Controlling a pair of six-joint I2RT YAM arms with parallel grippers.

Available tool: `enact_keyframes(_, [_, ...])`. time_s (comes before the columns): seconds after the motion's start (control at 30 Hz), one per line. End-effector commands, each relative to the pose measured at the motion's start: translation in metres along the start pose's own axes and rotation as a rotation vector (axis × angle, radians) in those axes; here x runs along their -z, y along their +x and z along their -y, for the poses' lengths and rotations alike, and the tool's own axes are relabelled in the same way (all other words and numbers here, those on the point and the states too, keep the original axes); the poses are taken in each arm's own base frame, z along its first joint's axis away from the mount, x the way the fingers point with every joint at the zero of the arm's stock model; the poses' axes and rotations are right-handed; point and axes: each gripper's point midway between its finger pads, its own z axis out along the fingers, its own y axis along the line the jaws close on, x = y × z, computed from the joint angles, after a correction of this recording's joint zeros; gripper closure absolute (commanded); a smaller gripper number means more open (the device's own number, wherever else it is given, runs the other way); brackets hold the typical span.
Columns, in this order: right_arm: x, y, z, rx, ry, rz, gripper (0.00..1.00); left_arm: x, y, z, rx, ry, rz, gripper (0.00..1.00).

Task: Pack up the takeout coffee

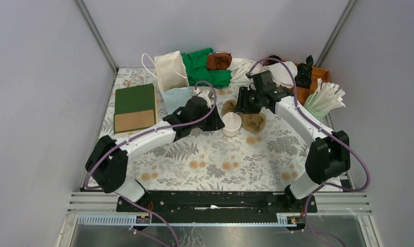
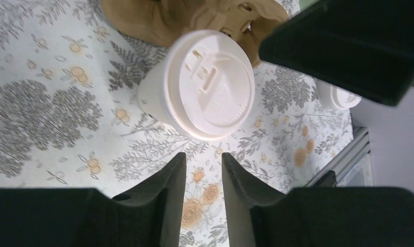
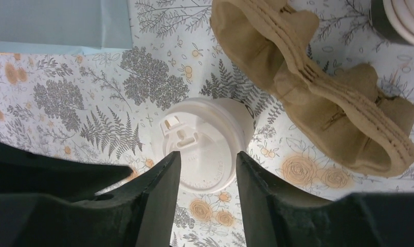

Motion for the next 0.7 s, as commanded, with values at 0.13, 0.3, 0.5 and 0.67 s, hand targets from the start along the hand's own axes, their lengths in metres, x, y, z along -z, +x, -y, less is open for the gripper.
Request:
enact_keyframes(0.13, [-0.014, -0.022, -0.008, 0.067, -0.029, 0.038, 0.42, 0.011, -0.013, 0.022, 0.091, 0.093, 0.153, 0.50])
enact_keyframes(0.3, [-0.022, -0.020, -0.009, 0.065, -0.047, 0.023, 0.42, 0.002, -0.015, 0.020, 0.071, 0.082, 0.150, 0.63])
enact_keyframes(0.5, [-0.023, -0.001, -0.004, 0.054, -0.051, -0.020, 0.48, -0.005, -0.021, 0.013, 0.050, 0.081, 0.136, 0.67])
enact_keyframes(0.67, [-0.020, 0.013, -0.003, 0.034, -0.064, -0.043, 0.48, -0.014, -0.023, 0.009, 0.057, 0.099, 0.118, 0.71])
